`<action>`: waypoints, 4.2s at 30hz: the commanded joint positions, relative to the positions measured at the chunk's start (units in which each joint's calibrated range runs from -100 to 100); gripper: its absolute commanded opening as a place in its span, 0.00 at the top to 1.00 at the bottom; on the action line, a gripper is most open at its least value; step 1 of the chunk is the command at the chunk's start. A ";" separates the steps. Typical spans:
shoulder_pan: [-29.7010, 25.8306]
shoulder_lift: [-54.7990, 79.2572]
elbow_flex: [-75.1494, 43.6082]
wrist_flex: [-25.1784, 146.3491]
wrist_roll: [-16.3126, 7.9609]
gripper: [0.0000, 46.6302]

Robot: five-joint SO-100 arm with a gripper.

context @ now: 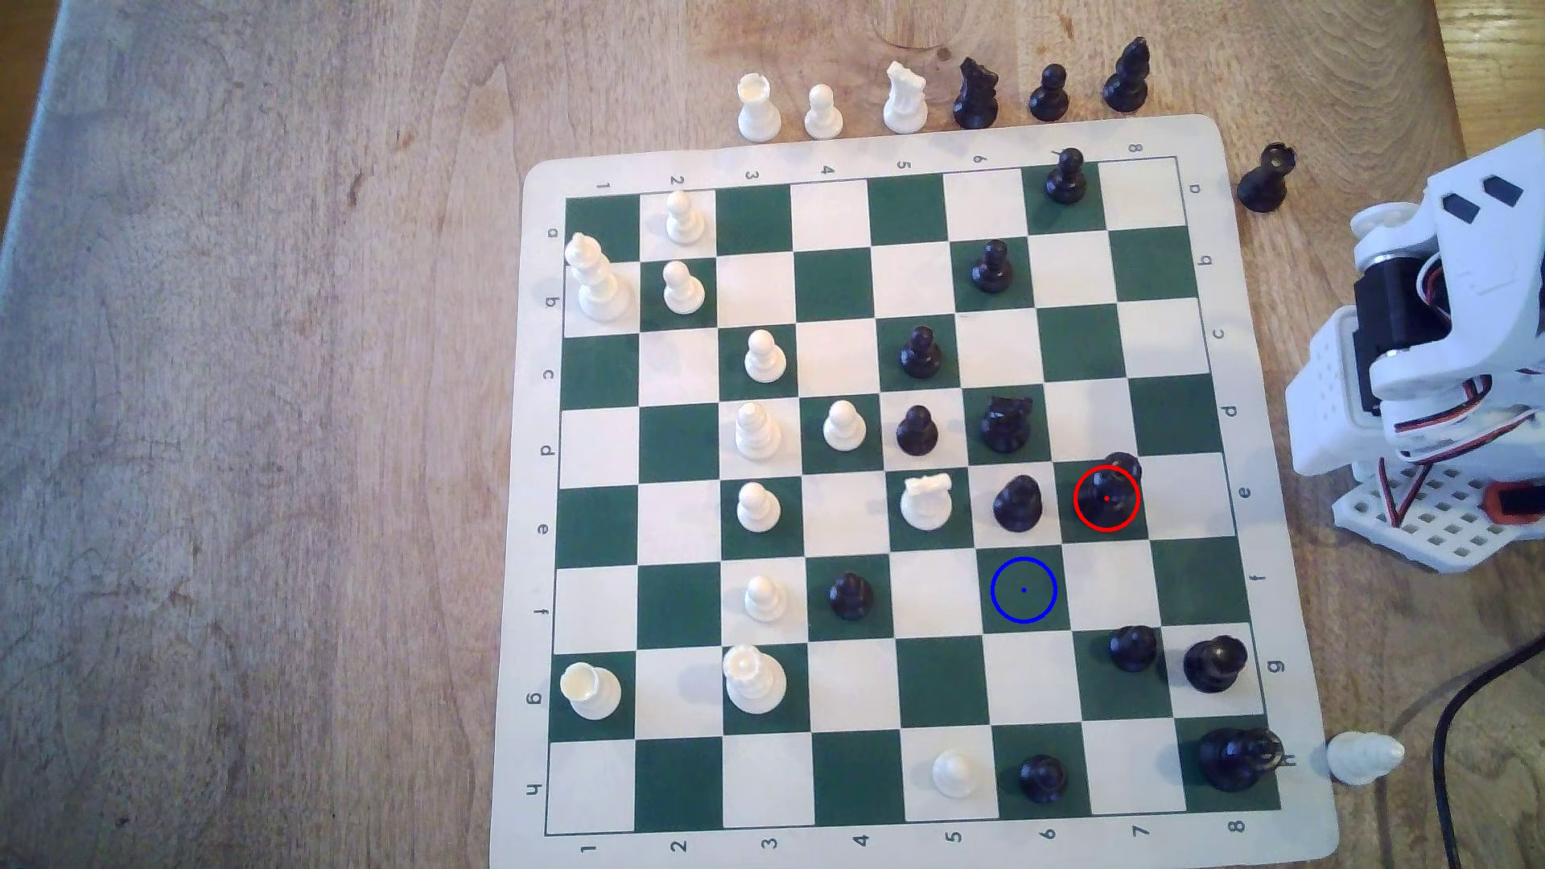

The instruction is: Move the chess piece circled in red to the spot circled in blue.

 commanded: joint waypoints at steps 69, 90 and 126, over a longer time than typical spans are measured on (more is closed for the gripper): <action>-8.45 16.44 -31.55 182.92 1.03 0.72; -10.48 29.18 -28.29 172.68 1.07 0.71; -10.56 31.47 -28.38 166.29 0.98 0.74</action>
